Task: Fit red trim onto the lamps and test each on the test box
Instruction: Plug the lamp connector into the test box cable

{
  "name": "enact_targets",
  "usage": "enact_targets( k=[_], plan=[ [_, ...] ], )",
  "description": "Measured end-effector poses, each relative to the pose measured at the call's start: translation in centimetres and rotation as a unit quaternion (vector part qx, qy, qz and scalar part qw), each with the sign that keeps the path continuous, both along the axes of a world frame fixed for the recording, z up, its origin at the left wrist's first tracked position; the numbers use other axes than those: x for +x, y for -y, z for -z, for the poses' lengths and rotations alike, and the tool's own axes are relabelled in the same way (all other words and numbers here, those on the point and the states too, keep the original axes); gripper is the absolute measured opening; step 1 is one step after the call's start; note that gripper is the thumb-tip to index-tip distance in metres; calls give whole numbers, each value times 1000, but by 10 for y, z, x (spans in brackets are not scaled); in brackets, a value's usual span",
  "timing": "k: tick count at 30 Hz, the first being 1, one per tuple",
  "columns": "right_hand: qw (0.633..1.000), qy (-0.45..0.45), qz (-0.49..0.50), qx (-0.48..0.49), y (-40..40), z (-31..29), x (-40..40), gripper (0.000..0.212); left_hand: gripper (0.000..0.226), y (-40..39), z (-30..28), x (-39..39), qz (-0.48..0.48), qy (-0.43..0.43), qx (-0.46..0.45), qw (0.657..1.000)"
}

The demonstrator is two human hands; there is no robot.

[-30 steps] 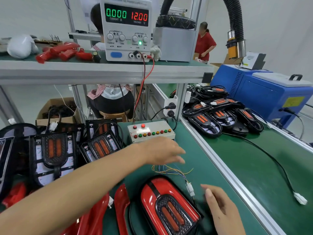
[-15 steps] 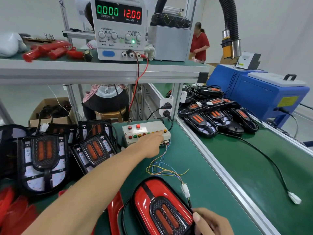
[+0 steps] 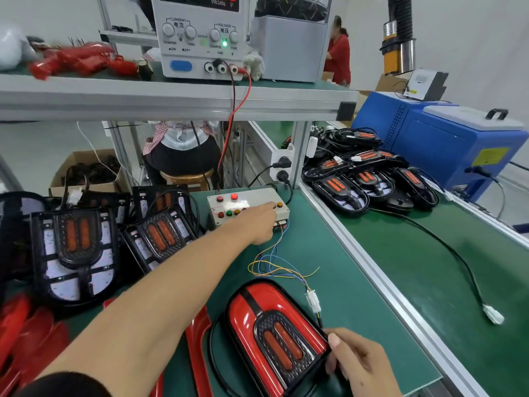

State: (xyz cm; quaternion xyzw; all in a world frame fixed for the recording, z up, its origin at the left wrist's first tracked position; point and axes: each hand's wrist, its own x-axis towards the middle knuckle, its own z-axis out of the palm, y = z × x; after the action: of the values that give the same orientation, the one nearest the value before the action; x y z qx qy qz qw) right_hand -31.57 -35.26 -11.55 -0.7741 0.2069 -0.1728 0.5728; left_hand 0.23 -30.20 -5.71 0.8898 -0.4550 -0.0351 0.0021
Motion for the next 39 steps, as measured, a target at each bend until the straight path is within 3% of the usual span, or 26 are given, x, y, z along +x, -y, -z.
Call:
enact_targets(
  k=[22,29,33,39],
  plan=[
    [1000,-19,0,0,4,9,-1,23,38,2,-3,-7,-3,47,58,997],
    [1000,-8,6,12,2,8,0,22,11,-2,-11,-9,-14,44,39,998],
    [1000,-9,8,13,3,10,-1,23,26,0,-5,-7,-26,11,23,999],
    [1000,-8,7,12,3,11,-2,22,28,-3,-4,-5,-32,-38,-8,999]
  ],
)
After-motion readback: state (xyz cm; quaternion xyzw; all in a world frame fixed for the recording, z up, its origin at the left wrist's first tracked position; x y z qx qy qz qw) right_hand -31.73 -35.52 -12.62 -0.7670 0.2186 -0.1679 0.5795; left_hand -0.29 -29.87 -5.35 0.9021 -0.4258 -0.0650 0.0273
